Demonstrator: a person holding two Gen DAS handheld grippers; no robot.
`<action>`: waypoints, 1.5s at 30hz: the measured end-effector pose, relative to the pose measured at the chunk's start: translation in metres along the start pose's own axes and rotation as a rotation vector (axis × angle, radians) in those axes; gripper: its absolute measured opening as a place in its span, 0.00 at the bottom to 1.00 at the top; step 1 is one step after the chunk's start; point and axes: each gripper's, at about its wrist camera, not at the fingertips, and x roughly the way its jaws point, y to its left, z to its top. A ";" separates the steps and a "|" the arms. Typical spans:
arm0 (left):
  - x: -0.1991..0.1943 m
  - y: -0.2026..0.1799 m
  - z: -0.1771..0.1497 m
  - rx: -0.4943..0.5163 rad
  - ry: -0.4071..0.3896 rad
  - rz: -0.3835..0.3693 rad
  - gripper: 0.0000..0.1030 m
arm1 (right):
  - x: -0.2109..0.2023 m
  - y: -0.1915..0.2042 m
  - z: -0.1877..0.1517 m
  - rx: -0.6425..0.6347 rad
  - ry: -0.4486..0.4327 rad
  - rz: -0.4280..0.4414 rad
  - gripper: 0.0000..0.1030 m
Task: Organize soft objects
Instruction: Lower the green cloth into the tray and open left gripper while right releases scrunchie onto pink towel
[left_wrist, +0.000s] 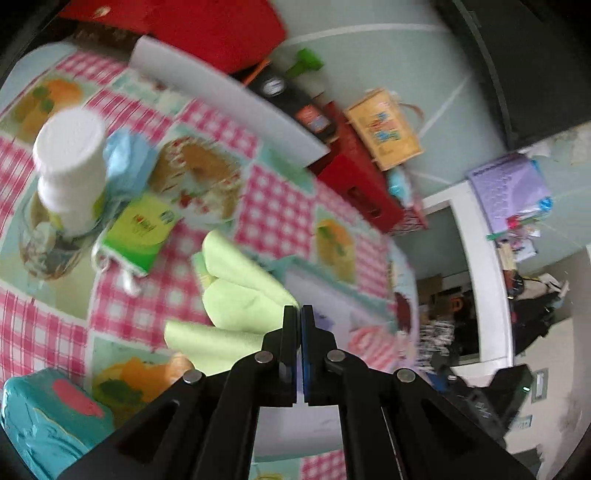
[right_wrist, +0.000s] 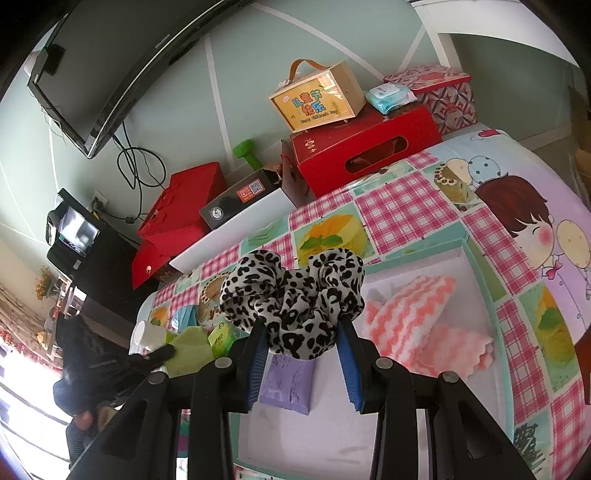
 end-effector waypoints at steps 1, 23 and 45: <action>-0.002 -0.009 0.000 0.017 -0.008 -0.019 0.01 | -0.001 -0.001 0.000 0.001 -0.002 -0.003 0.38; 0.091 -0.093 -0.045 0.388 0.051 0.128 0.01 | 0.019 -0.061 0.018 0.078 0.021 -0.245 0.38; 0.119 -0.071 -0.058 0.478 0.130 0.409 0.27 | 0.055 -0.063 0.011 0.009 0.137 -0.471 0.66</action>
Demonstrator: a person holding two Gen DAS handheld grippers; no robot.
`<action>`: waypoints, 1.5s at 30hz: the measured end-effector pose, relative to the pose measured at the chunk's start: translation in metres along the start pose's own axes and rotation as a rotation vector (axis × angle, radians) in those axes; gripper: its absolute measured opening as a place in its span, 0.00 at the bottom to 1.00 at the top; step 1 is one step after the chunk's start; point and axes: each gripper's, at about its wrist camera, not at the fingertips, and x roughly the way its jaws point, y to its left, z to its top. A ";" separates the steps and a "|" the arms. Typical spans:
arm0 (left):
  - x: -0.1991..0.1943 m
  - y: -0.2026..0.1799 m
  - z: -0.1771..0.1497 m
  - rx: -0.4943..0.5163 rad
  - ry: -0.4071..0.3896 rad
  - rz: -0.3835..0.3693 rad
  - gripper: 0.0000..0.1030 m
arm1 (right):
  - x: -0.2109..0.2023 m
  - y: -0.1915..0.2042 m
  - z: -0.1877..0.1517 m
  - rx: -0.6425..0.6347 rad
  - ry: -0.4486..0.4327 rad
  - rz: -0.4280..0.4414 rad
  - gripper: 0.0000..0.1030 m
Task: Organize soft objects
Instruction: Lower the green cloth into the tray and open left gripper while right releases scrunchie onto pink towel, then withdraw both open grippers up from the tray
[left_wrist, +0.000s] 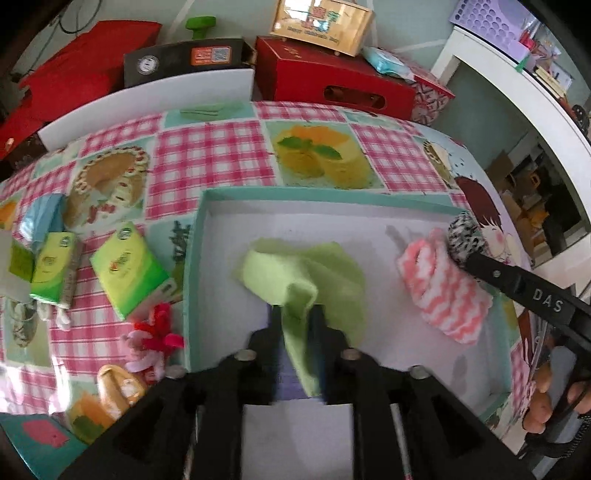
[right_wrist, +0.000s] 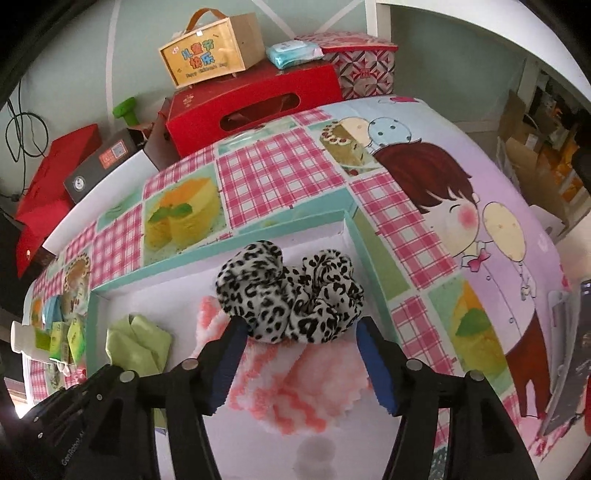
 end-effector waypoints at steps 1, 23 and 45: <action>-0.004 0.002 0.000 -0.006 -0.007 0.012 0.37 | -0.002 0.000 0.000 0.002 -0.005 -0.003 0.68; -0.025 0.028 0.004 -0.136 -0.063 0.004 0.89 | -0.011 0.021 -0.002 -0.093 -0.037 -0.046 1.00; -0.045 0.042 0.006 -0.169 -0.148 0.008 0.96 | -0.021 0.033 0.000 -0.120 -0.079 -0.032 1.00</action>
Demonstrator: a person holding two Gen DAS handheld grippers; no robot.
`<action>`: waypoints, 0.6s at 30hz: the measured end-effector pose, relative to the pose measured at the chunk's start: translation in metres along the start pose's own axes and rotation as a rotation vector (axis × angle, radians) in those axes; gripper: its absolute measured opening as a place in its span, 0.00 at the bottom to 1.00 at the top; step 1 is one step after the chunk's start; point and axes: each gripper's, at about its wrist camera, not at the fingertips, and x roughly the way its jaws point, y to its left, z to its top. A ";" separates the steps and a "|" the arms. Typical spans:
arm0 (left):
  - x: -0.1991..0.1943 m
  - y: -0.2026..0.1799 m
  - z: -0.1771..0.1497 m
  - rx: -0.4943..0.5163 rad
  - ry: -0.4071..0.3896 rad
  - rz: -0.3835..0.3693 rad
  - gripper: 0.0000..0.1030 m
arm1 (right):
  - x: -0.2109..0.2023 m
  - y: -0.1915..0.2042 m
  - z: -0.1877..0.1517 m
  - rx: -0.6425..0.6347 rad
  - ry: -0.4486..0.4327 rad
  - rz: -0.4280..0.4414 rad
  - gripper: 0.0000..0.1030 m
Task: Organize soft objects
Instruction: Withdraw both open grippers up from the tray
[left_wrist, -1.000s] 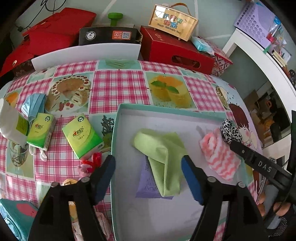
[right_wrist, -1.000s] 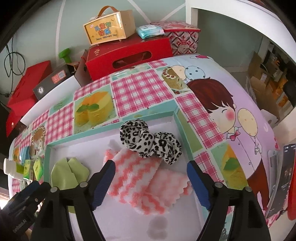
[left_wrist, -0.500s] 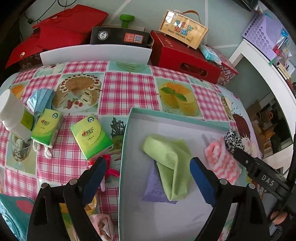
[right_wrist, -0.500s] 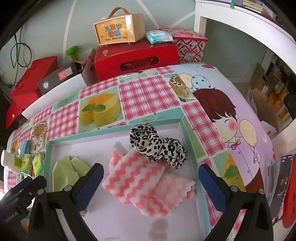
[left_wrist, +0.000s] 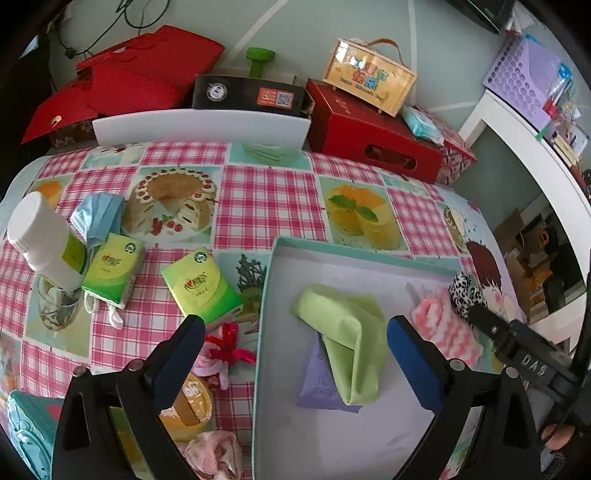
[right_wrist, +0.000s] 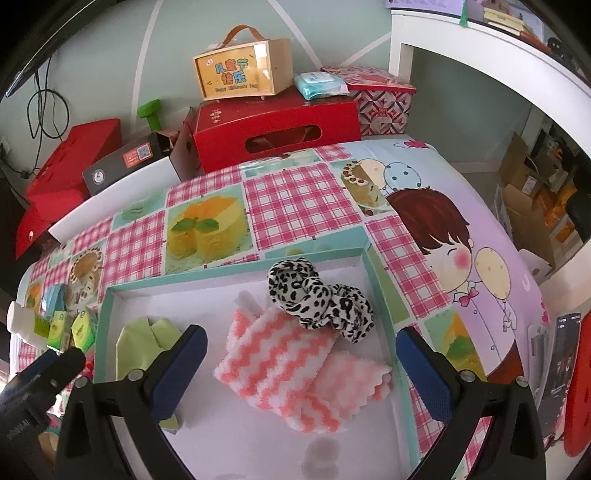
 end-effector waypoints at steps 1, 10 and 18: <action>-0.001 0.002 0.000 -0.008 -0.002 0.000 0.96 | 0.001 0.001 -0.001 -0.002 0.004 0.001 1.00; -0.031 0.039 0.008 -0.104 -0.089 0.015 0.96 | -0.011 0.026 -0.002 -0.032 -0.022 0.039 1.00; -0.048 0.103 0.007 -0.269 -0.085 0.089 0.96 | -0.016 0.067 -0.012 -0.132 -0.022 0.074 1.00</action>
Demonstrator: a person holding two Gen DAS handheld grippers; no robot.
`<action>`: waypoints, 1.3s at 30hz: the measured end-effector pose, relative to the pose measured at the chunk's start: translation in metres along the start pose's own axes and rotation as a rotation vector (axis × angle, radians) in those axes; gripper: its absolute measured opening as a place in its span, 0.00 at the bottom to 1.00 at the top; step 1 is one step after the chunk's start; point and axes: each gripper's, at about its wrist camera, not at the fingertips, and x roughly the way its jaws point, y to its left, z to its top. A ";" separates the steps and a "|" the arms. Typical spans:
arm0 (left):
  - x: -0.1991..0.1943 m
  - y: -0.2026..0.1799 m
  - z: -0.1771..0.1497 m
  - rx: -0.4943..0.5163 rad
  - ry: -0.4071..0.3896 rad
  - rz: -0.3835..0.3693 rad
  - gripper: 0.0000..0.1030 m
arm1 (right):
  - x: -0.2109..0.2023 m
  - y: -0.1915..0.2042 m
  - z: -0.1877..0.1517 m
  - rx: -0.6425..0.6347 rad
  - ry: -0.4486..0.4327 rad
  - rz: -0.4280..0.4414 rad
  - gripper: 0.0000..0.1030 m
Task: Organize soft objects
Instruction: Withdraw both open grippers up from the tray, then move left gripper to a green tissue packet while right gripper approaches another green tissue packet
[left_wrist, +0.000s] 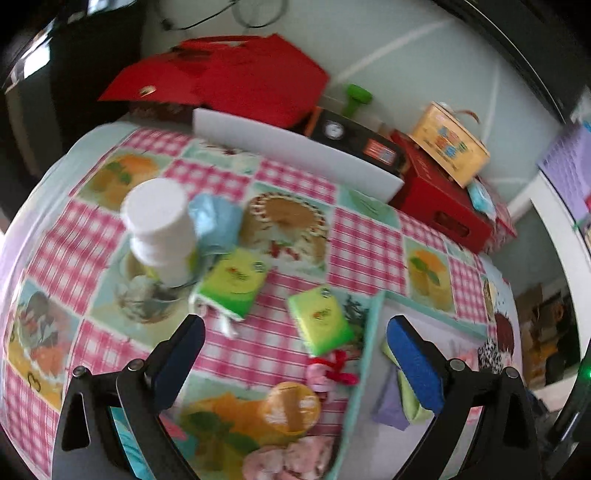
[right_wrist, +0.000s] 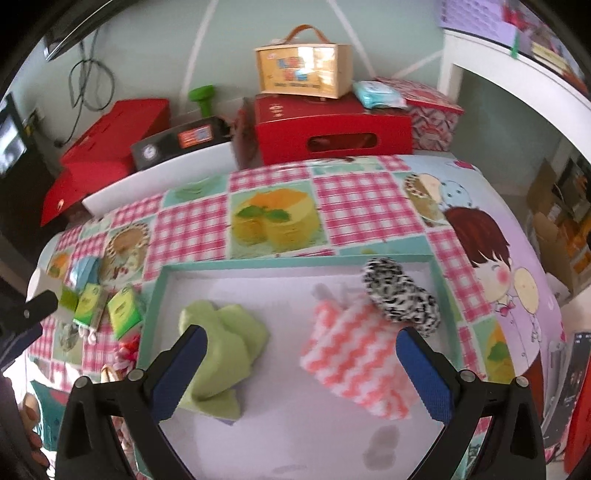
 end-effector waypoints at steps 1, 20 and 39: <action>-0.001 0.007 0.002 -0.020 -0.002 0.000 0.96 | 0.000 0.003 0.000 -0.008 0.000 0.001 1.00; -0.030 0.102 0.009 -0.142 -0.040 0.277 0.96 | 0.004 0.085 -0.015 -0.156 0.033 0.172 1.00; 0.027 0.048 0.025 0.007 0.074 0.207 0.96 | 0.025 0.151 -0.011 -0.345 -0.017 0.312 1.00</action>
